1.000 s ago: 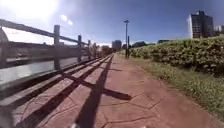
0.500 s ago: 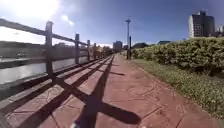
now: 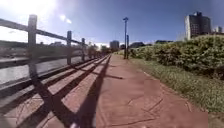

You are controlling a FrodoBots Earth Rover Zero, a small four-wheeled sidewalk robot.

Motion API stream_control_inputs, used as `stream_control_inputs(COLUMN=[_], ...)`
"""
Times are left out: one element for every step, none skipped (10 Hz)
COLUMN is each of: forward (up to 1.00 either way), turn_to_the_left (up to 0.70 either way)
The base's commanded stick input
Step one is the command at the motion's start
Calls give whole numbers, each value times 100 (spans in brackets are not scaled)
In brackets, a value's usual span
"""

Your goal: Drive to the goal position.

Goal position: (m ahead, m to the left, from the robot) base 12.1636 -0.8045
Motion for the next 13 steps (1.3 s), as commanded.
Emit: stream_control_inputs(forward=[85, 85, 85, 85, 85, 85, 85, 85, 85, 85, 85, 85, 85], turn_to_the_left=[0, 0, 0, 0, 0, 0, 0, 0, 0, 0, 0, 0, 0])
